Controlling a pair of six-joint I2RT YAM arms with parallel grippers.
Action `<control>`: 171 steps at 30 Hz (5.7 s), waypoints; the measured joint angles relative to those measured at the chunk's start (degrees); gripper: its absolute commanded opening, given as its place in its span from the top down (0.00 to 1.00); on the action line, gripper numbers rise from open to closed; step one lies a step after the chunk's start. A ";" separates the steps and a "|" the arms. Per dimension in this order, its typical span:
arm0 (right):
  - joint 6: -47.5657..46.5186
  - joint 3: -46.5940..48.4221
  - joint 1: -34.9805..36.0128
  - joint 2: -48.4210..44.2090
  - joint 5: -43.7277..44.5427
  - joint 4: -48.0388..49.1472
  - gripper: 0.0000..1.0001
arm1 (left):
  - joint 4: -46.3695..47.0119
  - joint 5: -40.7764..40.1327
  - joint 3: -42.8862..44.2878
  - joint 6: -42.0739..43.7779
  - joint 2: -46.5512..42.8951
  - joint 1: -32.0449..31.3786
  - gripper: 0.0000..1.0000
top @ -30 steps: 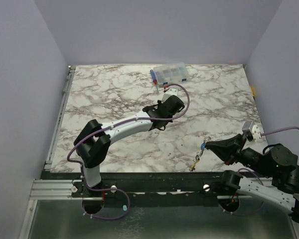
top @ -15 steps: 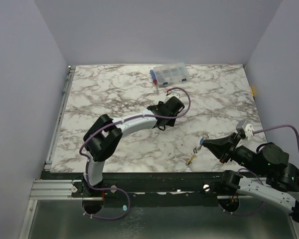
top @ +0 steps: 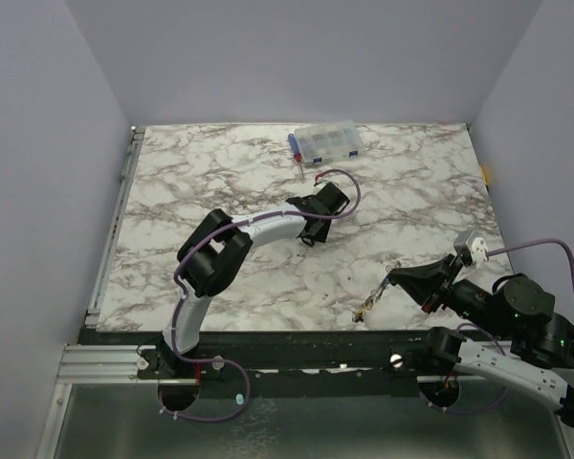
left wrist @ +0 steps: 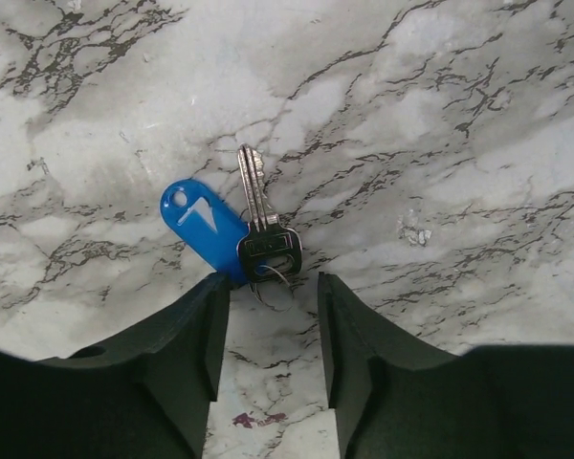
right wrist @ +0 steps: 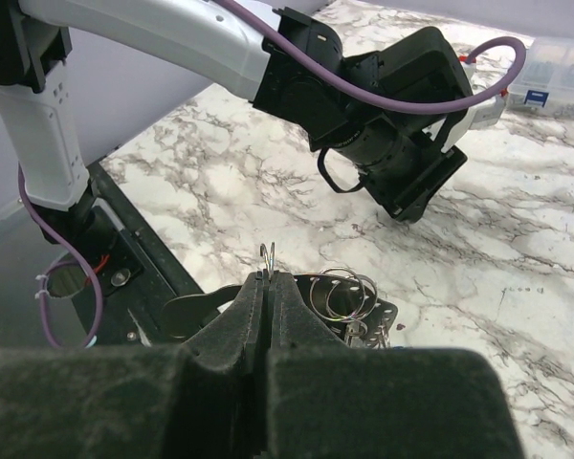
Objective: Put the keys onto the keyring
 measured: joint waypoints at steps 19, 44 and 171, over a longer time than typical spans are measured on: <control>0.00 0.00 0.00 0.00 0.52 -0.17 0.99 | 0.26 1.31 -0.07 -0.13 0.15 1.20 1.00; -4.94 0.02 0.00 0.39 3.74 -0.92 0.99 | 0.35 16.06 -13.18 19.06 -29.55 -0.15 1.00; 22.95 12.31 0.24 54.90 0.09 5.07 1.00 | 22.64 29.86 -48.89 63.41 -62.95 -8.35 1.00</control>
